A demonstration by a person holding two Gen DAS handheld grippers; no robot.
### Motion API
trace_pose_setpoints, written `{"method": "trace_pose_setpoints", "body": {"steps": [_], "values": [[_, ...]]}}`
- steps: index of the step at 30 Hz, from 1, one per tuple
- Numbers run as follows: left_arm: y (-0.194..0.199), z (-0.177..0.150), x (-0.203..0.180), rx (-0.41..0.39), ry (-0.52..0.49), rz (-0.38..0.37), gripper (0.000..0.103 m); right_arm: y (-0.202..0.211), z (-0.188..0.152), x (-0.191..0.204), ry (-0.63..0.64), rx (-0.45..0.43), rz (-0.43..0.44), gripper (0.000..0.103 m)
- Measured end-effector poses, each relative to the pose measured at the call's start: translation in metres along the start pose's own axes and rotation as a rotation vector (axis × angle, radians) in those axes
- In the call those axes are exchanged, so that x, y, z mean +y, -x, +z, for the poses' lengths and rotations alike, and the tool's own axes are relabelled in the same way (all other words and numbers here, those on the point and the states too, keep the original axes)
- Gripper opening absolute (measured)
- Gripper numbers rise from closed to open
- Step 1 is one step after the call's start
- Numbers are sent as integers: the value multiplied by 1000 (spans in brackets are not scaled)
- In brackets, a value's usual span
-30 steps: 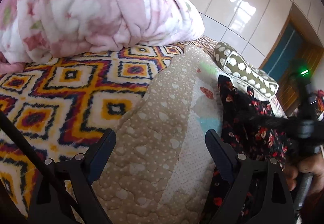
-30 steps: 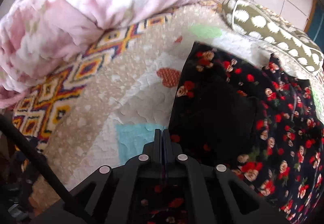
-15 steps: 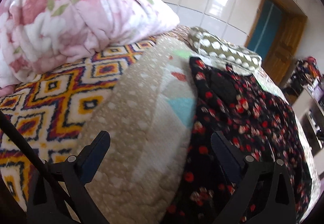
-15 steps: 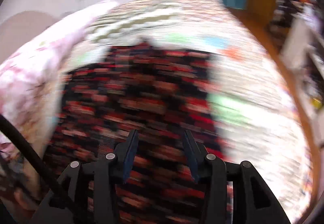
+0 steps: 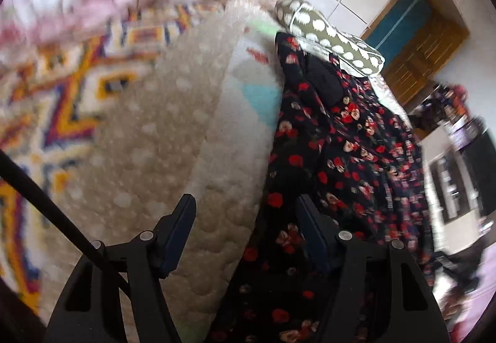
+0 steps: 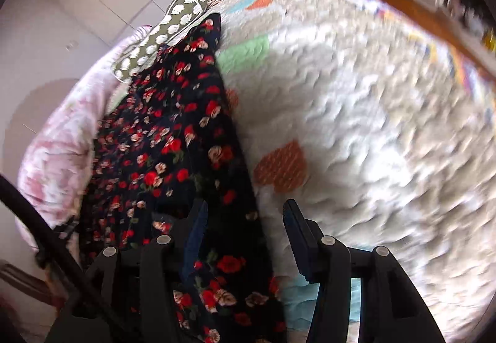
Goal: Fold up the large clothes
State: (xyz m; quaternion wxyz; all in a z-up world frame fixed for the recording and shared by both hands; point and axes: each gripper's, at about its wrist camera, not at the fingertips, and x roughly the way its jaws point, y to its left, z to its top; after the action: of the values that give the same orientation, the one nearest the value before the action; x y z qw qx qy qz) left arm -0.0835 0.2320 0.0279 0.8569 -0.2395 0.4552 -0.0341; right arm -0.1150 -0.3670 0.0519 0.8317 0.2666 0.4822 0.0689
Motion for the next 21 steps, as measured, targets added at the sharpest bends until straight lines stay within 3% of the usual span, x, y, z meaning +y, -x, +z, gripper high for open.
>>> {"method": "trace_pose_setpoints", "body": {"steps": [2, 5, 10, 21], "values": [[-11, -3, 10, 49, 67, -49, 66, -7, -8, -6, -39, -2, 55, 55], [-9, -14, 8, 45, 63, -75, 66, -7, -17, -11, -76, -24, 107, 55], [4, -43, 2, 96, 8, -131, 41, -1, -30, -12, -73, -5, 162, 55], [42, -93, 5, 46, 12, -166, 39, 6, -77, -2, -76, 42, 290, 55]]}}
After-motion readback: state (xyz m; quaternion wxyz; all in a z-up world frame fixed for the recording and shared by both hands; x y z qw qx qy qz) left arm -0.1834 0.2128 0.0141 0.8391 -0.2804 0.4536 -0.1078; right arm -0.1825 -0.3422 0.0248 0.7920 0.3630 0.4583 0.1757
